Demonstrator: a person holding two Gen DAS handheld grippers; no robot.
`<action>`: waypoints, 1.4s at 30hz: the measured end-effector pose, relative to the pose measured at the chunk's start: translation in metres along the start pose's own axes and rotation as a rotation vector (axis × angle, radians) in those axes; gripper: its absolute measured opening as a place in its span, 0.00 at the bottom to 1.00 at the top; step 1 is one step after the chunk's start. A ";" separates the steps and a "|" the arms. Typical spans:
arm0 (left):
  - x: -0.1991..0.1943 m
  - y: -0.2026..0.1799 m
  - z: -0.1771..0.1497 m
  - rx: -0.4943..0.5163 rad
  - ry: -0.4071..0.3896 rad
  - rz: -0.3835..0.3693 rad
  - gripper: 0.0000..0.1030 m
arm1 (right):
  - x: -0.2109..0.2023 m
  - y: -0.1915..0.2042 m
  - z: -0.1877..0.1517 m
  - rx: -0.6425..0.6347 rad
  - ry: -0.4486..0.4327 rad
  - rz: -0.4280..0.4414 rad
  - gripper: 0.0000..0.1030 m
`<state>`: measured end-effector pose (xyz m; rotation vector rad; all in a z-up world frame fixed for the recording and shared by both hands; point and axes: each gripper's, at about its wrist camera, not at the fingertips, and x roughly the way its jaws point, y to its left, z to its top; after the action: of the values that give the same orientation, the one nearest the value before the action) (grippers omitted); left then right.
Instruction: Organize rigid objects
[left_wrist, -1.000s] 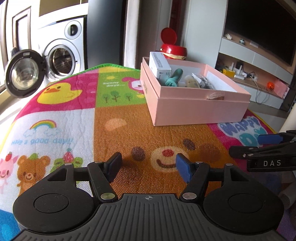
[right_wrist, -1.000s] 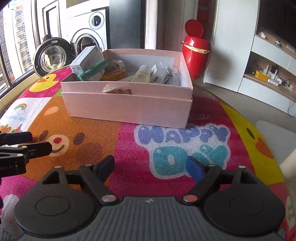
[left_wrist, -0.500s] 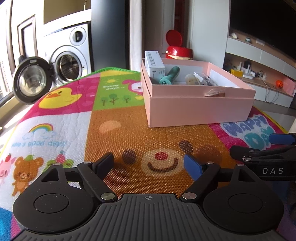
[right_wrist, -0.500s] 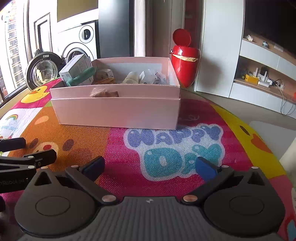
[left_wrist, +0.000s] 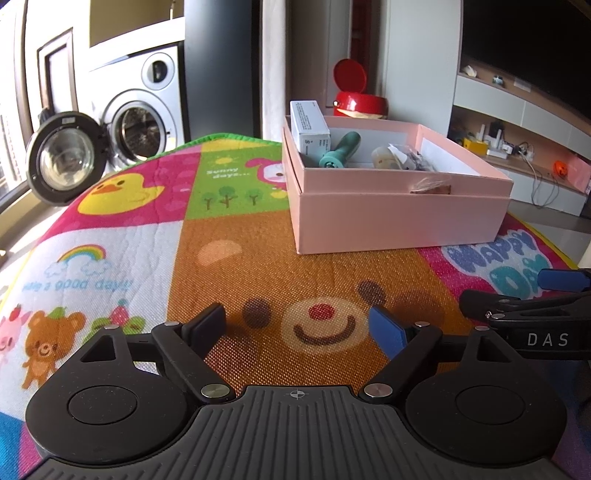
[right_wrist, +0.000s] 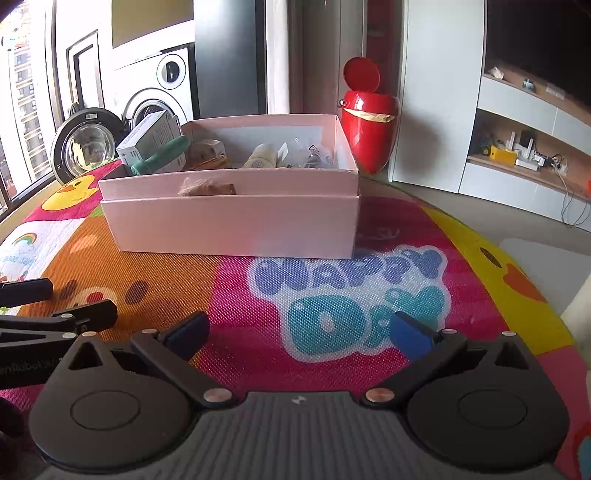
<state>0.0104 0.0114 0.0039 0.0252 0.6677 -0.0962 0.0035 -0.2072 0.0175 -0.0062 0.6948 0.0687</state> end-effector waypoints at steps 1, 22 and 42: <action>0.000 0.000 0.000 0.000 0.000 0.001 0.87 | 0.000 0.000 0.000 0.000 0.000 0.000 1.00; 0.001 -0.001 0.001 -0.009 0.001 0.006 0.88 | 0.000 0.000 0.000 0.000 0.000 0.000 1.00; 0.002 -0.001 0.001 -0.009 0.001 0.006 0.88 | 0.000 0.000 0.000 0.000 0.000 0.000 1.00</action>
<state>0.0120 0.0104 0.0036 0.0186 0.6693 -0.0874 0.0033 -0.2071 0.0176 -0.0066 0.6945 0.0689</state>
